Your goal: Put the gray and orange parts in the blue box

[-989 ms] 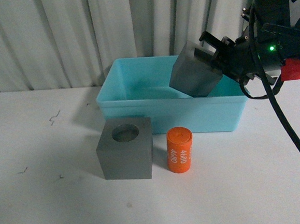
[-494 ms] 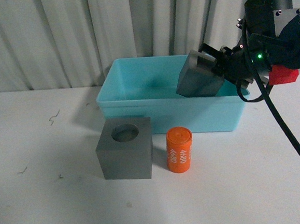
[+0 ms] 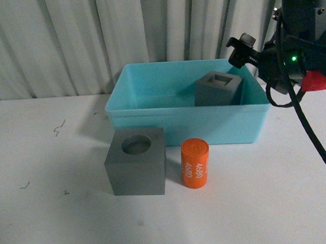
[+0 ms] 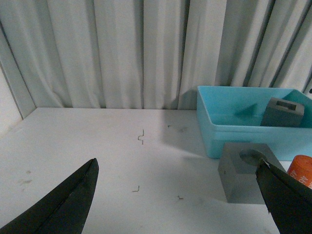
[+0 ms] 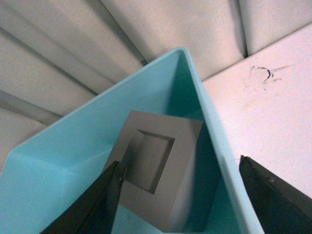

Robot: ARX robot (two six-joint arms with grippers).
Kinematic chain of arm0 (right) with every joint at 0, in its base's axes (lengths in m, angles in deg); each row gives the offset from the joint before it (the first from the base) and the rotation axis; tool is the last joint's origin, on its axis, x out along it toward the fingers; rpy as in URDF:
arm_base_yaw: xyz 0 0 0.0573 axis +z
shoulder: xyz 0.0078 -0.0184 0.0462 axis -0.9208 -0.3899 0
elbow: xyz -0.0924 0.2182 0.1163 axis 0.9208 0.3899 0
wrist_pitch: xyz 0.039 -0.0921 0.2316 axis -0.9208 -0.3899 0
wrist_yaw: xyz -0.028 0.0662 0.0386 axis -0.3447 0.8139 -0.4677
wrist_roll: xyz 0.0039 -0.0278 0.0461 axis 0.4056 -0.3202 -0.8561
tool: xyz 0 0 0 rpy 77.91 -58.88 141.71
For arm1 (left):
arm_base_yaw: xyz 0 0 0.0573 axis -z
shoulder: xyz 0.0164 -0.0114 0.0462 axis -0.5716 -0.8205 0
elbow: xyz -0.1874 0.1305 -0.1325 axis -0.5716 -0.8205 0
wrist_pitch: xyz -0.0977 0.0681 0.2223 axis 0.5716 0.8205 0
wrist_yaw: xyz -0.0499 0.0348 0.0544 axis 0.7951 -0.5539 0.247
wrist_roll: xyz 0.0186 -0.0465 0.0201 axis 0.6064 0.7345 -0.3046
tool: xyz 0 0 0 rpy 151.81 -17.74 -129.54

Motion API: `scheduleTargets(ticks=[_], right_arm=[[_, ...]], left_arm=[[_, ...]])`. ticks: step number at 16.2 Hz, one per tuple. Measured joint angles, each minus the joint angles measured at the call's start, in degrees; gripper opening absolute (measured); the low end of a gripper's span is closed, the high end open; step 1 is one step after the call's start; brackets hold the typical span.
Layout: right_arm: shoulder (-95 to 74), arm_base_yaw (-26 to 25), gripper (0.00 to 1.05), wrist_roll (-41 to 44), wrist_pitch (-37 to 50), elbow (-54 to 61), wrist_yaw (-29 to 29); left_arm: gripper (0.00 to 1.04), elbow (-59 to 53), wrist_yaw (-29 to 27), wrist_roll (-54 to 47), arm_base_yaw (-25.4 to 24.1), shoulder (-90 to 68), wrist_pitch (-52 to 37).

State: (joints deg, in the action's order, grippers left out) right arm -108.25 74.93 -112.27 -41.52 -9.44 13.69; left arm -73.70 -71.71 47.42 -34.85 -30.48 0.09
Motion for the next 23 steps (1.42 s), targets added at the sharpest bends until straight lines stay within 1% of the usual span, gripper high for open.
scheduleTargets(ticks=[2, 3, 5, 6, 8, 10, 11, 12, 13, 14, 15, 18, 19, 20, 21, 22, 23], right_arm=[[3.28, -0.87, 0.91, -0.07, 4.20, 4.90, 0.68], [5.31, -1.29, 0.98, 0.04, 6.23, 7.54, 1.33], [14.19, -2.01, 0.97, 2.58, 10.91, 17.07, 4.00], [20.70, -2.43, 0.98, 4.70, 12.44, 23.58, 5.68], [30.93, -2.71, 0.98, 7.30, 10.54, 34.10, 8.04], [46.16, -2.49, 0.98, 11.26, 6.08, 50.49, 12.09], [52.09, -2.25, 0.98, 12.22, 5.84, 56.22, 12.52], [52.35, -1.81, 0.96, 14.08, 10.99, 56.98, 10.67], [50.31, -1.11, 0.84, 20.63, 25.11, 60.74, 1.38], [50.86, -1.18, 0.73, 26.29, 32.02, 65.99, -3.37], [53.64, -2.05, 0.60, 30.51, 35.93, 70.12, -4.63], [60.33, -3.15, 0.36, 33.57, 36.50, 73.05, -4.22], [62.60, -3.52, 0.24, 34.05, 35.21, 75.49, -3.69], [63.19, -3.82, 0.11, 34.47, 38.25, 78.49, -3.06], [63.60, -4.74, 0.03, 34.58, 38.21, 79.58, -2.05], [65.20, -6.97, 0.02, 34.97, 36.83, 81.00, 0.11], [65.57, -7.30, 0.02, 35.01, 36.46, 81.24, 0.13]], left_arm=[[0.98, 0.00, 0.00, 0.00, 0.00, 0.00, 0.00], [0.98, 0.00, 0.00, 0.00, 0.00, 0.00, 0.00], [0.98, 0.00, 0.00, 0.00, 0.00, 0.00, 0.00], [0.98, 0.00, 0.00, 0.00, 0.00, 0.00, 0.00], [0.98, 0.00, -0.02, -0.02, 0.00, 0.00, 0.00], [0.98, 0.00, 0.00, -0.02, 0.00, 0.00, 0.00], [0.98, 0.00, 0.00, 0.00, 0.00, 0.00, 0.00], [0.98, 0.00, 0.00, 0.00, 0.00, 0.00, -0.02], [0.98, 0.00, 0.17, -0.02, 0.00, 0.00, -0.02], [0.98, 0.00, -0.07, 0.00, 0.00, 0.00, 0.04], [0.98, 0.00, -0.07, -0.02, 0.00, 0.00, -0.02], [0.98, 0.00, 0.00, -0.02, 0.00, 0.00, 0.00], [0.98, 0.00, -0.02, -0.02, 0.00, 0.00, 0.00], [0.98, 0.00, -0.02, -0.02, 0.00, 0.00, 0.00], [0.98, 0.00, 0.00, -0.02, 0.00, 0.00, 0.00], [0.98, 0.00, 0.00, -0.02, 0.00, 0.00, 0.00], [0.98, 0.00, -0.02, -0.02, 0.00, 0.00, 0.00]])
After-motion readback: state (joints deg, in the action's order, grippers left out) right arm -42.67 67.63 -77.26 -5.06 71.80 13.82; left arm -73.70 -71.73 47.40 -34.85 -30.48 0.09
